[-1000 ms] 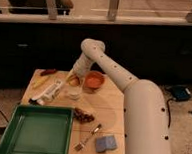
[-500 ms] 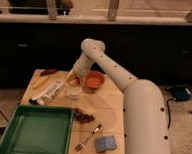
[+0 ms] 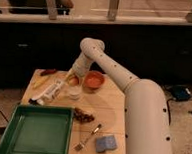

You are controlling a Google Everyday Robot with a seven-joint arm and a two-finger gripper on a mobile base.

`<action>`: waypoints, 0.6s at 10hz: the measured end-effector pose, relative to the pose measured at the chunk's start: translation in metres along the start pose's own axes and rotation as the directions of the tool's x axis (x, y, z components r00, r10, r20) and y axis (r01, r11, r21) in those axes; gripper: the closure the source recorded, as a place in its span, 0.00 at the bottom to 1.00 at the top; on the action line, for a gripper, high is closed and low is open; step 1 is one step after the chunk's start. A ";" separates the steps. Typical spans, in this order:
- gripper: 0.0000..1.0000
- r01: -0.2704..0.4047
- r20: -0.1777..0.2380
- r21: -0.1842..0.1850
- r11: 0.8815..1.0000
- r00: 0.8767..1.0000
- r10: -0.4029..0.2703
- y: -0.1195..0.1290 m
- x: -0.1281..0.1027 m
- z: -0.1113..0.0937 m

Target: Place apple in paper cup

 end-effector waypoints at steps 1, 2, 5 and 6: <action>0.20 0.001 -0.001 0.000 1.000 1.000 -0.001 -0.001 -0.001 -0.001; 0.20 0.002 -0.001 -0.002 1.000 1.000 -0.002 -0.001 -0.001 -0.003; 0.20 -0.001 -0.005 0.002 1.000 1.000 0.001 0.001 -0.002 -0.008; 0.20 0.002 -0.006 0.004 1.000 1.000 -0.002 0.000 -0.002 -0.009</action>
